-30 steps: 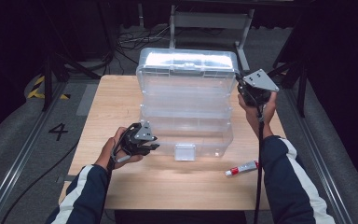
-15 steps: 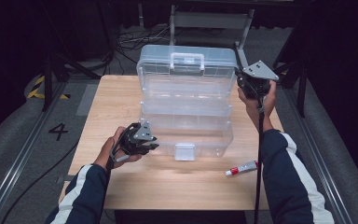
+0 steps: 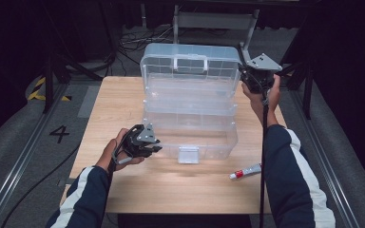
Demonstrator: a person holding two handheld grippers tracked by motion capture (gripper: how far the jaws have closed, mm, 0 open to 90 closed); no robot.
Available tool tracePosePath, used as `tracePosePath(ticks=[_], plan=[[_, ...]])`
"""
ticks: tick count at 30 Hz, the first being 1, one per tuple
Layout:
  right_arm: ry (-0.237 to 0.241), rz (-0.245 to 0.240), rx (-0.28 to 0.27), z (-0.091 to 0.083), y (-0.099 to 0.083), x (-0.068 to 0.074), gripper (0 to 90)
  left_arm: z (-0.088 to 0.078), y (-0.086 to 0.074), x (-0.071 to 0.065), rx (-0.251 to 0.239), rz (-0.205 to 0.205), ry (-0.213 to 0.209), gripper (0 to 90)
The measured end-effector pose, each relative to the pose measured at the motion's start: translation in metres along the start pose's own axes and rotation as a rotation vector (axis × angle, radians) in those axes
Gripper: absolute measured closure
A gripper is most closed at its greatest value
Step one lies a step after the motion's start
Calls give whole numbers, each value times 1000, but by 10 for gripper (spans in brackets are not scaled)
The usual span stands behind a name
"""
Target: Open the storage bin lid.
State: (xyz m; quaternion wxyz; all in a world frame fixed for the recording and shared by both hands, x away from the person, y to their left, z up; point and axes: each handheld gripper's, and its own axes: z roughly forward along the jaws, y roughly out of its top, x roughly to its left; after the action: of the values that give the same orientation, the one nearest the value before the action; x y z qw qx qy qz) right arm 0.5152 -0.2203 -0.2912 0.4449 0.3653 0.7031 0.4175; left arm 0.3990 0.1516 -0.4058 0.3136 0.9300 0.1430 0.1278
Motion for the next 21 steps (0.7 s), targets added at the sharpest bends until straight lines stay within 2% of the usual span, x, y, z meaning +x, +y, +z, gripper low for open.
tracePosePath(ticks=[21], plan=[[-1,15,40,30,6,-9,847,0,0,-2,-5,-7,15,724]])
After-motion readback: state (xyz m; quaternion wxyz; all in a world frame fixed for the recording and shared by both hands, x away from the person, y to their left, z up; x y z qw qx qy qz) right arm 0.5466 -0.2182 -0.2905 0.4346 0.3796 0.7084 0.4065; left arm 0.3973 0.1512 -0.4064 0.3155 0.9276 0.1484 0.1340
